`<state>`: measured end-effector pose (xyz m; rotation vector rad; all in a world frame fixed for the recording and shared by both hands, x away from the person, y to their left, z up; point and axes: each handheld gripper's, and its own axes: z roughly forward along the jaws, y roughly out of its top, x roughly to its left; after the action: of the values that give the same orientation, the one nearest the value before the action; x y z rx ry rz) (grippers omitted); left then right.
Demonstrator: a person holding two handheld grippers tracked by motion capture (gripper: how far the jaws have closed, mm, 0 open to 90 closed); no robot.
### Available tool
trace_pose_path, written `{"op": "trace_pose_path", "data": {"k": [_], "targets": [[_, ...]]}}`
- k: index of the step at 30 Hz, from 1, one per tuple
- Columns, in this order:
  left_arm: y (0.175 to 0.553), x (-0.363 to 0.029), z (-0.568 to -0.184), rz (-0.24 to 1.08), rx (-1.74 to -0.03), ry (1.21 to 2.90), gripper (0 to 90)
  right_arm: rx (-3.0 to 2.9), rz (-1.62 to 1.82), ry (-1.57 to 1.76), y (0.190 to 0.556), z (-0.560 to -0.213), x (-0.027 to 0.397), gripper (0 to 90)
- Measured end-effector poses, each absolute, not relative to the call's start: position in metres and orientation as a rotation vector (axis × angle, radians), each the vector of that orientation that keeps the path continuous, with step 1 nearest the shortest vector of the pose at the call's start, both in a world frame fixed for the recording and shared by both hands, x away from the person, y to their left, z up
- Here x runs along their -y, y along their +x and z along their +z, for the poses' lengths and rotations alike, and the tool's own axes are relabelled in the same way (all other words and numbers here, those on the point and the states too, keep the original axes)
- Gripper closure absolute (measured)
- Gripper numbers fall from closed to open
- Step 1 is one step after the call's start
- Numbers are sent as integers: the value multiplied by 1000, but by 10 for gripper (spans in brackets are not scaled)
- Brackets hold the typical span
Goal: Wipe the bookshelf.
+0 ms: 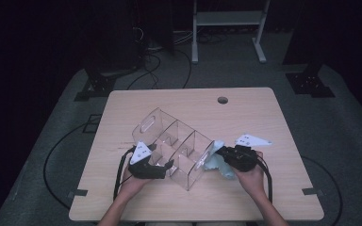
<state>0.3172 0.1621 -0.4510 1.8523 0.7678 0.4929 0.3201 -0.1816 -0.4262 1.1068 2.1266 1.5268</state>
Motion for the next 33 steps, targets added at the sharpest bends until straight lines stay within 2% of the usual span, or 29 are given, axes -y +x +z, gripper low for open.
{"op": "trace_pose_path", "data": {"k": [4,12,18,25,30,33], "targets": [[317,-162,-451,492,-771,1854,58,-2106,1538,1052,315,-414,179,835],[317,-162,-451,494,-771,1854,58,-2196,1462,1167,326,-453,180,834],[318,-162,-451,491,-771,1855,56,-2136,1525,1085,317,-430,178,834],[317,-161,-451,501,-775,1850,55,-2209,1460,1142,321,-455,175,833],[318,-161,-451,499,-781,1848,54,-2160,1521,1083,313,-436,172,832],[318,-161,-451,504,-780,1846,54,-2153,1520,1077,310,-437,171,833]]}}
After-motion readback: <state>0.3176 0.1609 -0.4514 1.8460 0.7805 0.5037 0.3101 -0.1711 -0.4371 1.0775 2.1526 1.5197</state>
